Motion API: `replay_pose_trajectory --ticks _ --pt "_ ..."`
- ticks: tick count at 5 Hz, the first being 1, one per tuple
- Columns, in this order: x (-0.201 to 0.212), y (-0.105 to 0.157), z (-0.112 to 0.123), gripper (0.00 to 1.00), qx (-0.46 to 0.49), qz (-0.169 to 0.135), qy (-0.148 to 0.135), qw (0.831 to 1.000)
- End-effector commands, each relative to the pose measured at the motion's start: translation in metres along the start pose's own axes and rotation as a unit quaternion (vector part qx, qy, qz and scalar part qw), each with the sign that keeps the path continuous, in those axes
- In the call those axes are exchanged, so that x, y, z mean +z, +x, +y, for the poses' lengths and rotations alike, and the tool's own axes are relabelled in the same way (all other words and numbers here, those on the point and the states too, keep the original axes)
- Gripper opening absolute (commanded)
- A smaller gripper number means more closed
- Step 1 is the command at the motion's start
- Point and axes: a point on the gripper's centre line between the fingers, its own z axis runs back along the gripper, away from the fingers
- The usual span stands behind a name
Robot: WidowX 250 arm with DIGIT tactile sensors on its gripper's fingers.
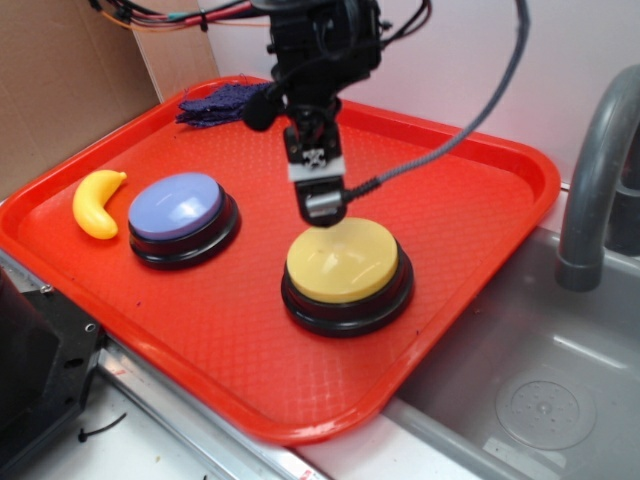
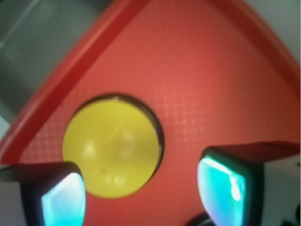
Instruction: Push the yellow button.
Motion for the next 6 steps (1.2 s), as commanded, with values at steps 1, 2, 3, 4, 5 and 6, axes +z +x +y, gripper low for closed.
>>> replay_pose_trajectory --ticks 1,2,3,4,5,6 --pt "0.026 0.0 -0.014 1.0 0.005 -0.042 0.0 0.999" --pt "0.036 -0.003 -0.016 1.0 0.005 -0.042 -0.001 0.999" --pt "0.05 -0.01 -0.021 1.0 0.014 -0.031 -0.006 0.999" --pt "0.07 -0.019 -0.024 1.0 0.027 -0.01 0.018 0.999" --pt "0.085 -0.028 -0.023 1.0 0.043 -0.005 0.033 0.999" --pt "0.087 -0.034 -0.022 1.0 0.055 -0.01 0.032 0.998"
